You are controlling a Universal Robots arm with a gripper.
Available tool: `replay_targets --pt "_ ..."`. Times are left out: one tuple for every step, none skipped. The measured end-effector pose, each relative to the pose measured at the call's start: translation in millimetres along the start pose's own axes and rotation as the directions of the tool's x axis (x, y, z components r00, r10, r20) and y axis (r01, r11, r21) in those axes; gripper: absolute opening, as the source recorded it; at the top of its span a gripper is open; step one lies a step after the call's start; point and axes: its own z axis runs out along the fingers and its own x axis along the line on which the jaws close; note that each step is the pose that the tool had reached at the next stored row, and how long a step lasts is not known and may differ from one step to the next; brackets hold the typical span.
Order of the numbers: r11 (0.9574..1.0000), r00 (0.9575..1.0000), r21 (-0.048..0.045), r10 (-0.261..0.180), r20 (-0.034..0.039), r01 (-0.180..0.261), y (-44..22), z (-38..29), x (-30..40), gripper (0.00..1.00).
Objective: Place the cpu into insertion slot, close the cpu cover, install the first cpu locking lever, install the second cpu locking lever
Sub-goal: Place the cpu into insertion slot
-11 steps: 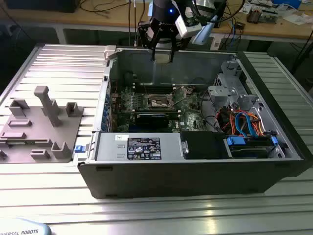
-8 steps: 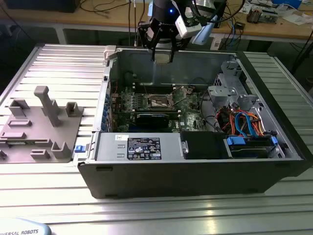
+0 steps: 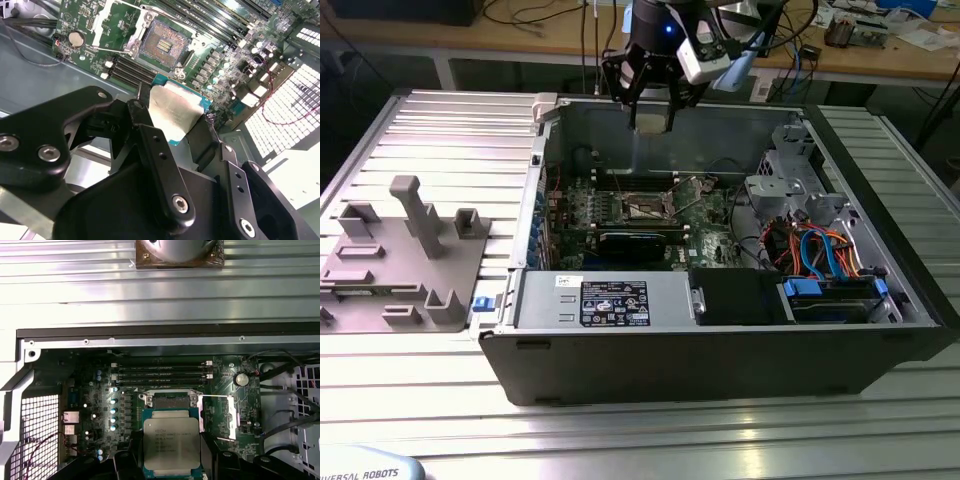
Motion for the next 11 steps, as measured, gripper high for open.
replay_targets --pt "1.0 1.0 0.0 0.0 0.0 0.0 0.0 0.4 0.0 0.54" --pt "1.0 1.0 0.0 0.0 0.0 0.0 -0.1 0.7 0.0 0.54" --pt "1.0 1.0 0.0 0.0 0.0001 0.0 -0.1 0.9 0.0 0.54" --pt "1.0 1.0 0.0001 0.0 0.0 0.0 -0.1 1.3 0.0 0.54" --pt "1.0 1.0 0.0 0.0 0.0 0.0 -0.2 1.6 0.0 0.54" --pt "1.0 1.0 0.0001 0.0 0.0 0.0 -0.2 1.9 0.0 0.54" --pt "1.0 1.0 0.0001 0.0 -0.0001 0.0 -0.2 2.3 0.0 0.54" --pt "1.0 1.0 0.0 0.0 0.0 0.0 -0.3 3.0 -0.1 0.54" --pt "1.0 1.0 0.0004 0.0 0.0 0.0 -0.3 3.8 -0.1 0.54" --pt "1.0 1.0 0.0017 0.0 0.0 0.0 -0.4 4.3 -0.1 0.54" --pt "1.0 1.0 0.003 -0.001 0.0 0.001 -0.4 4.6 -0.1 0.54"
